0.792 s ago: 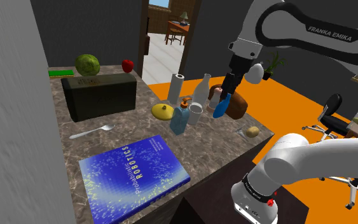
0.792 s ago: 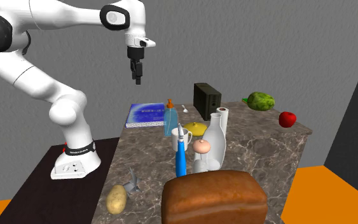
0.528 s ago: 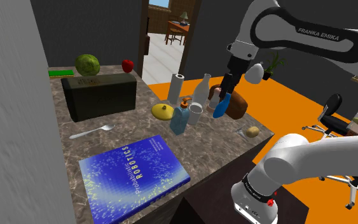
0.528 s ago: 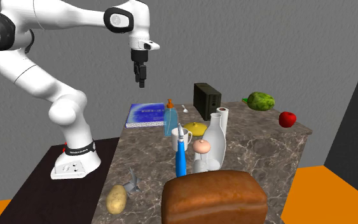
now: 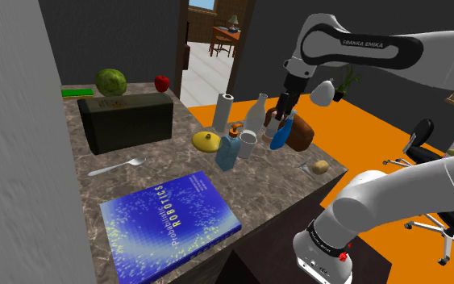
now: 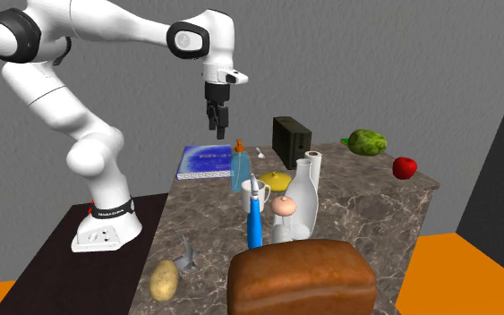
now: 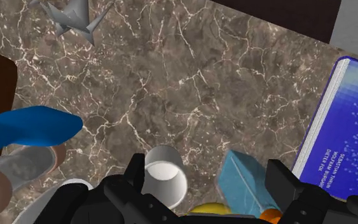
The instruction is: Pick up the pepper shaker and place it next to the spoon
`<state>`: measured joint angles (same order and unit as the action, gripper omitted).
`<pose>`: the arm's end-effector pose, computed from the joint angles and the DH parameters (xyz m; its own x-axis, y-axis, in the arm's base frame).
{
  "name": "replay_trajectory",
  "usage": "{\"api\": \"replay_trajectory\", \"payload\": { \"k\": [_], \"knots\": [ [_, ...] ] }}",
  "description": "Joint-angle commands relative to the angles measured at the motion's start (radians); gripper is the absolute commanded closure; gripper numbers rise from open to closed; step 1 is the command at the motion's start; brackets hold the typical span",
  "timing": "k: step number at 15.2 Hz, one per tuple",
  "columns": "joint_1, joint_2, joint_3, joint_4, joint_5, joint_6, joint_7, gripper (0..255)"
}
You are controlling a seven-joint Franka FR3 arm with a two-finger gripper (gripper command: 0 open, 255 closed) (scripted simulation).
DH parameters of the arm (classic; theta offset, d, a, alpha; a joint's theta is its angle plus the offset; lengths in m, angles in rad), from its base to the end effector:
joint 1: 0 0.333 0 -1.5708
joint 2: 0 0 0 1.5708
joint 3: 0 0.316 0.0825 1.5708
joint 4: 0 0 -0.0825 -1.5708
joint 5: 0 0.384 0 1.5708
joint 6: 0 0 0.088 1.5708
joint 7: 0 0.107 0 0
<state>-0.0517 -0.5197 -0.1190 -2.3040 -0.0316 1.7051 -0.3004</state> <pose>0.3804 -0.0744 0.5322 0.9856 0.1540 -0.0698 0.1507 -0.9873 -0.0511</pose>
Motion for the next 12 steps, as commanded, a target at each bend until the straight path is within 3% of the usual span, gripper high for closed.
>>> {"api": "replay_trajectory", "payload": {
  "k": [1,12],
  "knots": [
    [-0.012,0.049,-0.027,0.017,-0.017,0.033,-0.035,0],
    [-0.065,0.393,-0.161,0.229,-0.033,0.172,-0.225,0]
  ]
}}
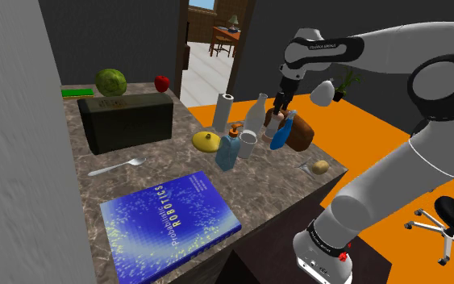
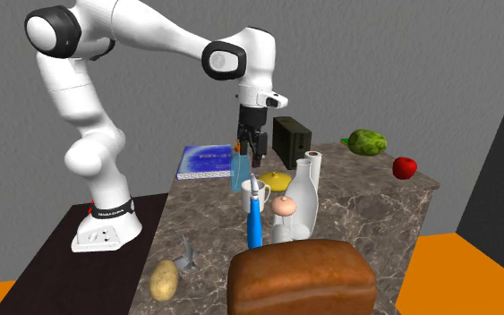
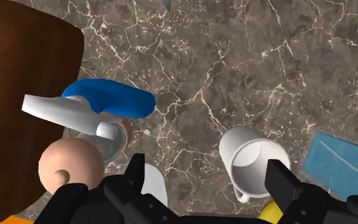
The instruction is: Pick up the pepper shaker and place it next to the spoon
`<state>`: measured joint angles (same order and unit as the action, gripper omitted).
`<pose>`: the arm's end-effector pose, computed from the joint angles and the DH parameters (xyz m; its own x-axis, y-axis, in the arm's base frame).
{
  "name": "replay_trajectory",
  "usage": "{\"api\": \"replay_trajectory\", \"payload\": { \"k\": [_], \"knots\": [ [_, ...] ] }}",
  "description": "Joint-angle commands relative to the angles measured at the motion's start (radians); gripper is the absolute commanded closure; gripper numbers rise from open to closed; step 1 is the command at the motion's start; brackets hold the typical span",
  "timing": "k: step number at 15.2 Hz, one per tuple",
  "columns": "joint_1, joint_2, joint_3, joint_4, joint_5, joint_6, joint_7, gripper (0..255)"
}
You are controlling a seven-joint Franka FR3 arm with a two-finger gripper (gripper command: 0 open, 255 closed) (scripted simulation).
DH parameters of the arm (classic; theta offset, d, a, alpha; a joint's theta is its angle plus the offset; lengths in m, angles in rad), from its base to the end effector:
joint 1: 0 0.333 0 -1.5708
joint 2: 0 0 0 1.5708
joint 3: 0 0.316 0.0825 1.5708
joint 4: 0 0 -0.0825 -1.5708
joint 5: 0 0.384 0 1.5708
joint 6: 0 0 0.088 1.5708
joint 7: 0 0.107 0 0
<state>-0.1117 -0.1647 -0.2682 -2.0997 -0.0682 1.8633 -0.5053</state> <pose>0.4596 -0.1943 0.4824 0.9853 0.1524 -0.0772 0.1514 -0.9883 -0.0197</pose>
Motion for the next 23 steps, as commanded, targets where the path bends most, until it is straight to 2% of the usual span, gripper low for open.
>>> {"api": "replay_trajectory", "payload": {
  "k": [1,11,18,23],
  "knots": [
    [-0.011,0.072,-0.022,0.051,0.008,0.022,-0.038,0],
    [-0.094,0.42,-0.08,0.372,0.093,0.048,-0.202,0],
    [-0.097,0.442,-0.078,0.304,0.101,0.135,-0.208,0],
    [-0.098,0.444,-0.078,0.299,0.102,0.143,-0.208,0]
  ]
}}
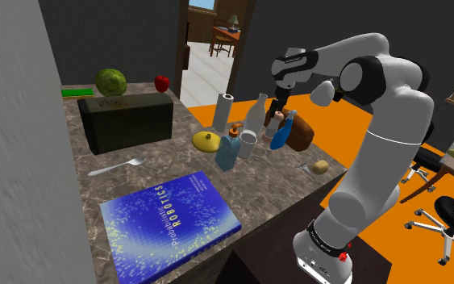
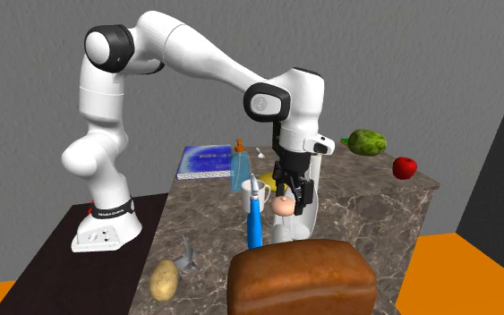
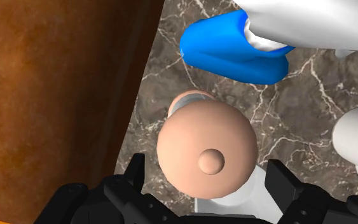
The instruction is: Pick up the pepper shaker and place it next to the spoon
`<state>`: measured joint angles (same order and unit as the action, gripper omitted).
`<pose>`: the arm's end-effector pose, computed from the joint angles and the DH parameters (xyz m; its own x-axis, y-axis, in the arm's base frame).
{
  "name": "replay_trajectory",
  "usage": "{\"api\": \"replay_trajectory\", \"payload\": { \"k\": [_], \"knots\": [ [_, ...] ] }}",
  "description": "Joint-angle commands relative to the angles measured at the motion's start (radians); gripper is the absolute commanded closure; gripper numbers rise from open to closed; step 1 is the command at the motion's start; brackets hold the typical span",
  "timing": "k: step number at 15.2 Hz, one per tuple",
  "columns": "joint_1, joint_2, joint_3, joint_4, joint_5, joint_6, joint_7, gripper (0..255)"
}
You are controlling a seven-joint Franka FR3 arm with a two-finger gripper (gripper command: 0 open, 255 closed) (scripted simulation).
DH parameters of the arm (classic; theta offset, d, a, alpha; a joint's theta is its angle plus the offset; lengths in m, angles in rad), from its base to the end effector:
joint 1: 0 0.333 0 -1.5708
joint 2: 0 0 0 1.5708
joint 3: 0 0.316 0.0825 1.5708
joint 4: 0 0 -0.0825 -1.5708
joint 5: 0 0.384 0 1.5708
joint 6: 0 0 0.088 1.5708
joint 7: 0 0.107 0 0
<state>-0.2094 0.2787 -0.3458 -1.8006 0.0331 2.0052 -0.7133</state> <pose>0.5356 -0.3140 0.3953 0.9848 0.1513 -0.0851 0.1528 -0.9882 0.0112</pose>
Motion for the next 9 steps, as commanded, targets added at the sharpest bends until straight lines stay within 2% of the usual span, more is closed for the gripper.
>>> {"api": "replay_trajectory", "payload": {
  "k": [1,3,4,9],
  "knots": [
    [0.0,0.0,0.0,0.0,0.0,0.001,0.0,0],
    [0.0,0.0,0.0,0.0,0.0,0.0,0.0,0],
    [0.0,0.0,0.0,0.0,0.0,0.0,0.0,255],
    [0.0,0.0,0.0,0.0,0.0,0.001,0.0,255]
  ]
}}
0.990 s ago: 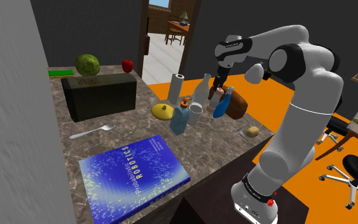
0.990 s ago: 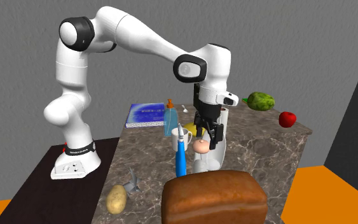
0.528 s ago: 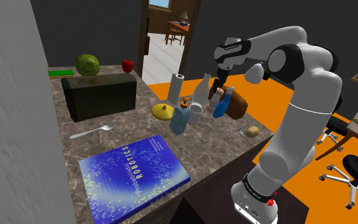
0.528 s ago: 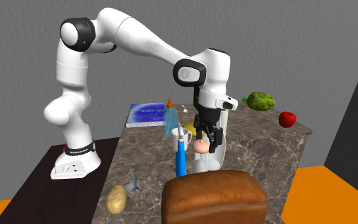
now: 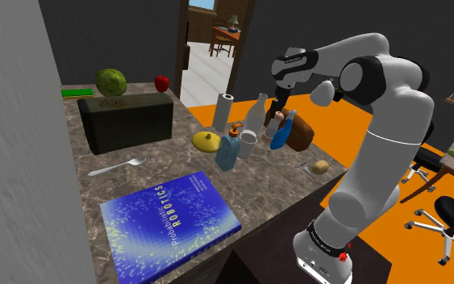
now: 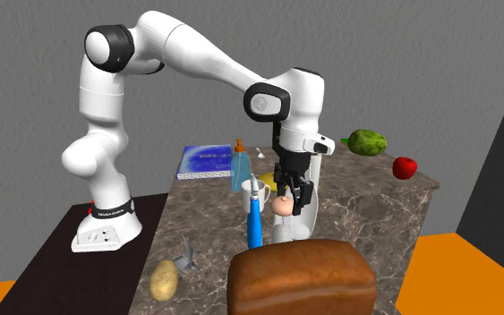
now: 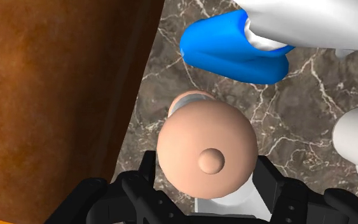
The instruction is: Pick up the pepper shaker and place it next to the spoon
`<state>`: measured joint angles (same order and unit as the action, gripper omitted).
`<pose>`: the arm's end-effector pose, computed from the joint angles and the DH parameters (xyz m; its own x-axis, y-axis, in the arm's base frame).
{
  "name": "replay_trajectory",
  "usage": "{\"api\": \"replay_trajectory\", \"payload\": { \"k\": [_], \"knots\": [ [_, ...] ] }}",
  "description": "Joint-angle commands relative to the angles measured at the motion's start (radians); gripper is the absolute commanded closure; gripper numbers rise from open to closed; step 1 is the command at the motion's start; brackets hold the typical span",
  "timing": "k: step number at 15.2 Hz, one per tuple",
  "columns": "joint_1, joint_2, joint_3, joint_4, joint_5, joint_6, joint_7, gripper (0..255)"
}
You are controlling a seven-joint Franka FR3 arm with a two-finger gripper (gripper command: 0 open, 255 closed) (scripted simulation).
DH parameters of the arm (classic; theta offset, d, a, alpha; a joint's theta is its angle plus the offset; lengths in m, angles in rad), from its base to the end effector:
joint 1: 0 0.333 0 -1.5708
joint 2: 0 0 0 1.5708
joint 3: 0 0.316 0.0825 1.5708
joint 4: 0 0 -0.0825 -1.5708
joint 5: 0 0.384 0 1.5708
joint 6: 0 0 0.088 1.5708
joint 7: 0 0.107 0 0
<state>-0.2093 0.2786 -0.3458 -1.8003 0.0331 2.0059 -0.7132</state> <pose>0.5357 -0.3140 0.3956 0.9849 0.1513 -0.0842 0.1529 -0.9882 0.0119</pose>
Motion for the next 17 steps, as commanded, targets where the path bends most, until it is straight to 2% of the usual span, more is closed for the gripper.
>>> {"api": "replay_trajectory", "payload": {
  "k": [1,4,17],
  "knots": [
    [0.0,0.0,0.0,0.0,0.0,0.0,0.0,255],
    [0.0,0.001,0.0,0.0,0.0,0.0,0.0,255],
    [0.003,-0.046,-0.006,0.116,-0.017,-0.16,0.004,255]
  ]
}}
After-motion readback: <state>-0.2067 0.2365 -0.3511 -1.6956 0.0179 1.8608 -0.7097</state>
